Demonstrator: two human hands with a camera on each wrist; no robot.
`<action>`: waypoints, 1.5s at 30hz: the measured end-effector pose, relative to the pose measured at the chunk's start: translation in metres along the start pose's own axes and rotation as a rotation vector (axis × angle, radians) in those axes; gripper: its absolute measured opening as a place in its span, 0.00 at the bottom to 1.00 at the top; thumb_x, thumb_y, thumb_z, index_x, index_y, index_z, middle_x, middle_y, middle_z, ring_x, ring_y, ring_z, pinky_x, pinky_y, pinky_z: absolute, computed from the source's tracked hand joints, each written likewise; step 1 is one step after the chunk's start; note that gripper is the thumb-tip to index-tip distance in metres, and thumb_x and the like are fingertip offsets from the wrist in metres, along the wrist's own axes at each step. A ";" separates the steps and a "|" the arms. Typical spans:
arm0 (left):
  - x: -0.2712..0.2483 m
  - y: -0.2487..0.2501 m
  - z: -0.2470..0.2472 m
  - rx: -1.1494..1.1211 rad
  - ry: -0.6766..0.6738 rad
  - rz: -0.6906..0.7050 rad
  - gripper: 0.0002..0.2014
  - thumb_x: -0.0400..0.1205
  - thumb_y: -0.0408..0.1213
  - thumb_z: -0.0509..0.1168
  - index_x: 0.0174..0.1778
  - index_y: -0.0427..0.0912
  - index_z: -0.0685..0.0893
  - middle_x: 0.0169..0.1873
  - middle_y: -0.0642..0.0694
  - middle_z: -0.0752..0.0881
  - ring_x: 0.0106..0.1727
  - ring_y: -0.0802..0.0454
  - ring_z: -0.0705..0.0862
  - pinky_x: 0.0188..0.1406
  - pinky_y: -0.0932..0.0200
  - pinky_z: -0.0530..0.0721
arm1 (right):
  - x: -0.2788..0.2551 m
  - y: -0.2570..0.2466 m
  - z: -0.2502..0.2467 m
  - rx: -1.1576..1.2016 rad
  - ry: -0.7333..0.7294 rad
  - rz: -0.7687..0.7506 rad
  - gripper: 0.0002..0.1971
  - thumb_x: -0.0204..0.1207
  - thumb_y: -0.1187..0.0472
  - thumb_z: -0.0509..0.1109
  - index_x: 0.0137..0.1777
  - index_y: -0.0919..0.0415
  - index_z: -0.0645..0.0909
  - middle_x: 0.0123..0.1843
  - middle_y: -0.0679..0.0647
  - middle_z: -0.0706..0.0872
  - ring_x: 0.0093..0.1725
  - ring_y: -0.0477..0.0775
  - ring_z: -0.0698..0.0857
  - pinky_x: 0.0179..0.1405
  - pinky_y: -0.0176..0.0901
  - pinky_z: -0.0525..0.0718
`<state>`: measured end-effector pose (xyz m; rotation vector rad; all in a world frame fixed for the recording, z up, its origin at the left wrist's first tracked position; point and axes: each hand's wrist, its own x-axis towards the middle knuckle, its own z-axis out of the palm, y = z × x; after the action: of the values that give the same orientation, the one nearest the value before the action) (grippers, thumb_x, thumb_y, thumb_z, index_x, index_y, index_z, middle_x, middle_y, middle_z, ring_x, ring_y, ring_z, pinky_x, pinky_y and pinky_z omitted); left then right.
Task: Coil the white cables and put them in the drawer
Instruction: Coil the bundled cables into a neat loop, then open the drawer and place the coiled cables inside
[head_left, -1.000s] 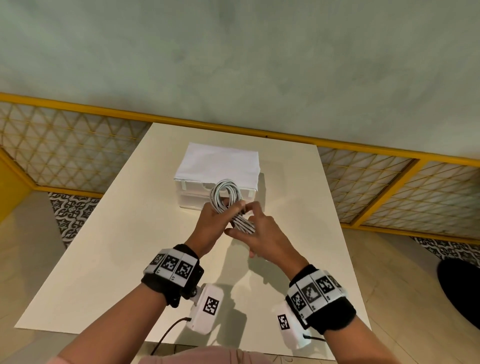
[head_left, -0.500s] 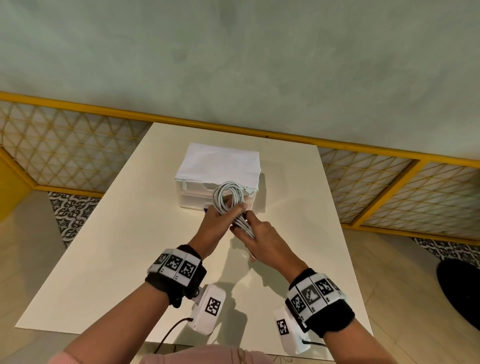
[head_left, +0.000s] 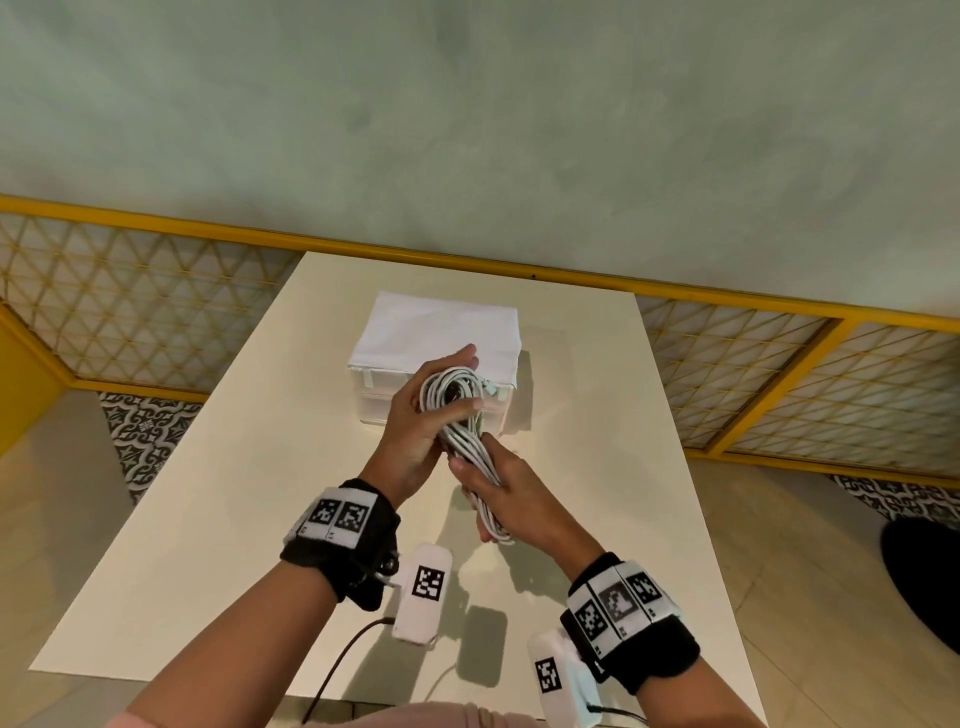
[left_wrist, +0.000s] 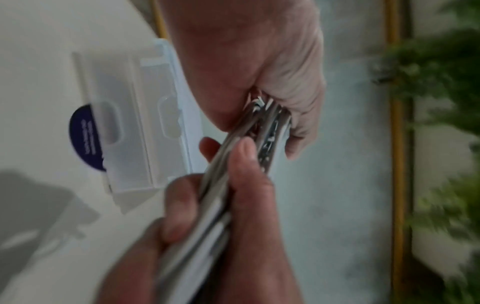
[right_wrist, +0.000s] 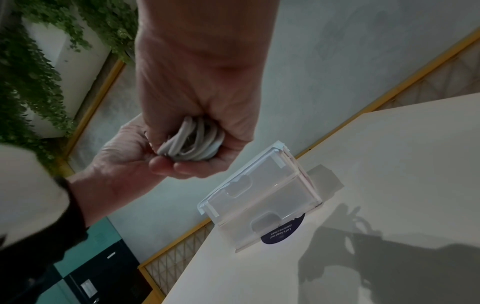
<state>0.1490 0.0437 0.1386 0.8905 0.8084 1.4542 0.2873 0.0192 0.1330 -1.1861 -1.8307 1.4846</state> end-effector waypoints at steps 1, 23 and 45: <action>0.002 0.001 0.001 -0.098 0.003 -0.044 0.23 0.71 0.16 0.67 0.60 0.39 0.83 0.66 0.44 0.85 0.71 0.49 0.79 0.59 0.58 0.83 | 0.000 -0.001 0.000 0.017 -0.012 -0.003 0.05 0.83 0.52 0.62 0.54 0.50 0.73 0.31 0.55 0.77 0.16 0.54 0.77 0.18 0.40 0.78; 0.007 -0.010 0.018 -0.081 0.236 -0.261 0.23 0.81 0.56 0.60 0.26 0.46 0.66 0.16 0.54 0.60 0.15 0.60 0.59 0.12 0.67 0.62 | -0.002 0.007 -0.009 -0.306 -0.157 0.106 0.10 0.78 0.58 0.68 0.47 0.67 0.79 0.39 0.61 0.89 0.34 0.53 0.87 0.37 0.42 0.80; 0.008 -0.036 0.006 -0.128 0.286 -0.284 0.20 0.82 0.51 0.61 0.29 0.43 0.70 0.18 0.52 0.71 0.20 0.58 0.73 0.19 0.66 0.75 | 0.003 0.020 0.006 0.024 -0.038 0.279 0.29 0.80 0.34 0.47 0.42 0.59 0.74 0.24 0.52 0.71 0.18 0.47 0.66 0.18 0.35 0.66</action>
<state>0.1706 0.0540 0.1099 0.4542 0.9976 1.3784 0.2875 0.0191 0.1119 -1.4575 -1.7204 1.6838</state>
